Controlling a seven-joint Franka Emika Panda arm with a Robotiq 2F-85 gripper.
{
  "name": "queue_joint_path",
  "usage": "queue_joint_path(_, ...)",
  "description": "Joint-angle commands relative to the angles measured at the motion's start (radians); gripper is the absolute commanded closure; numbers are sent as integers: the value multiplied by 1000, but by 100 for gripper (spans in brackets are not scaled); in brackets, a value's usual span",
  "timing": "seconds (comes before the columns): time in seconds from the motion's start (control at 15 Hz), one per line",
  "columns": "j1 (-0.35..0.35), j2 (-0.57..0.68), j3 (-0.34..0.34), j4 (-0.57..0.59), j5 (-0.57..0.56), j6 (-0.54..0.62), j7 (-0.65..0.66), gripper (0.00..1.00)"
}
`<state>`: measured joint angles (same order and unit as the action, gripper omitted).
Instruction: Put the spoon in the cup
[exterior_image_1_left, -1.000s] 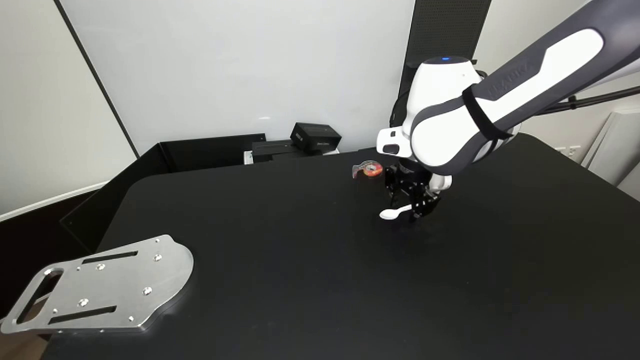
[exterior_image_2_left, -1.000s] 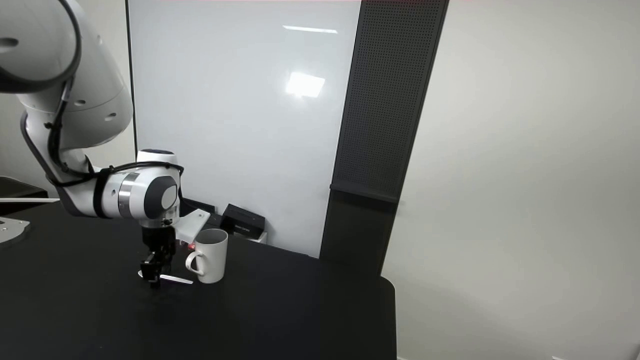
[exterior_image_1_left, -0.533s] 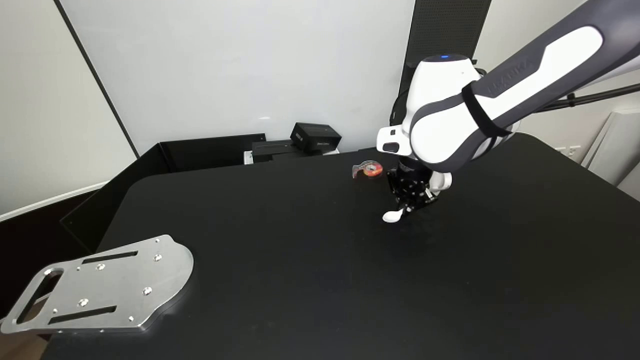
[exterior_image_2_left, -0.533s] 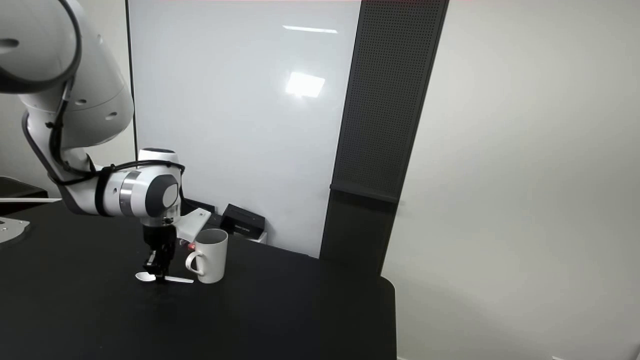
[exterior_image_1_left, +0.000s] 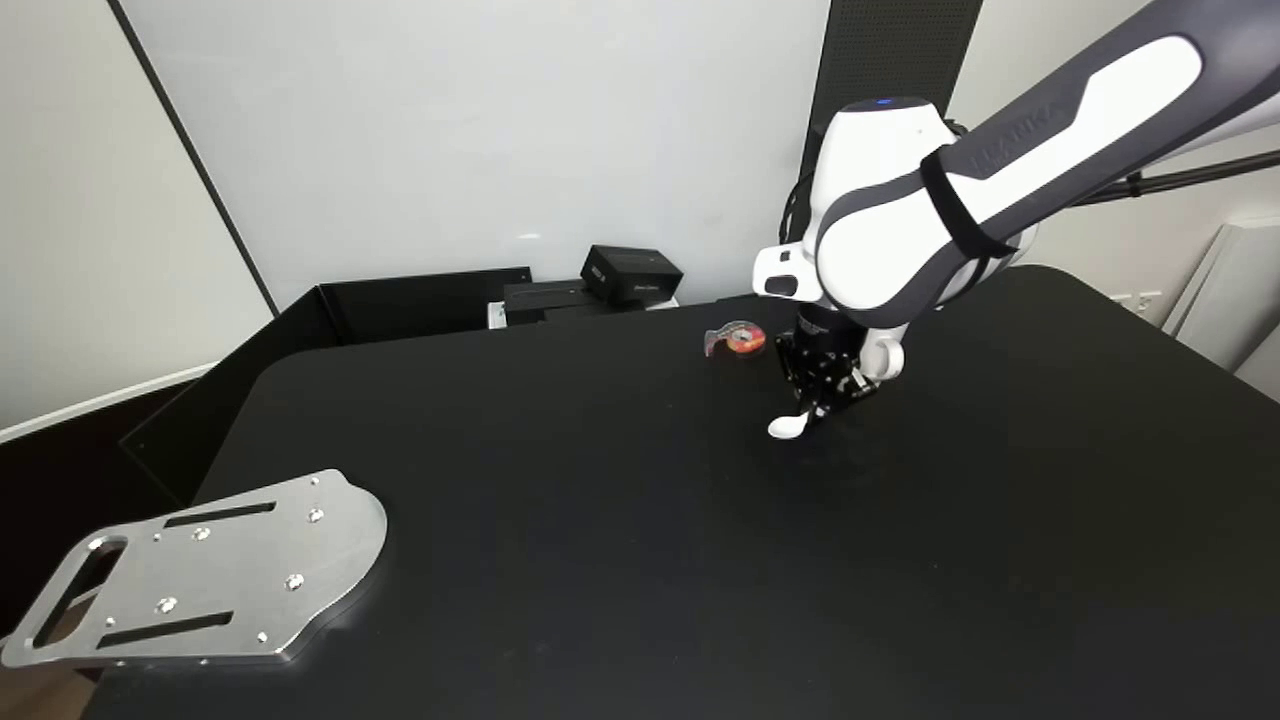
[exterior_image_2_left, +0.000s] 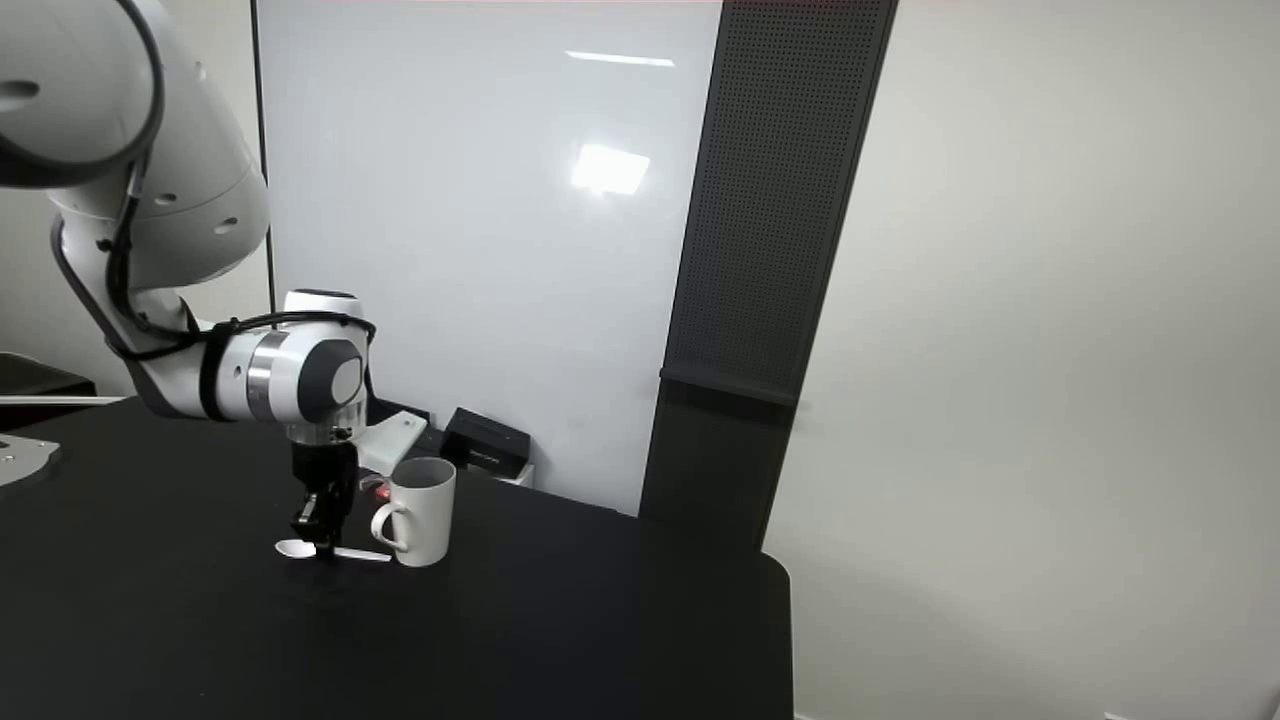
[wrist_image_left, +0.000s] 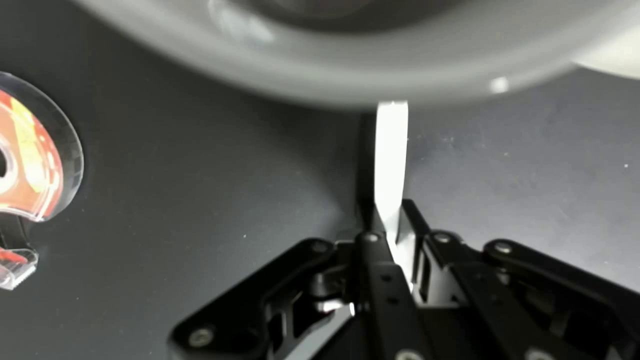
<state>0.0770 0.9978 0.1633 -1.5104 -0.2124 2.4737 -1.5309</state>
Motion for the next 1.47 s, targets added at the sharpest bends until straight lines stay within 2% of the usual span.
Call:
queue_joint_path(0.0,-2,20,7,59,11,-44,16,97)
queue_joint_path(0.6,4,16,33,101,56,-91,21,97)
queue_joint_path(1.4,16,-39,45,130,91,-96,51,97)
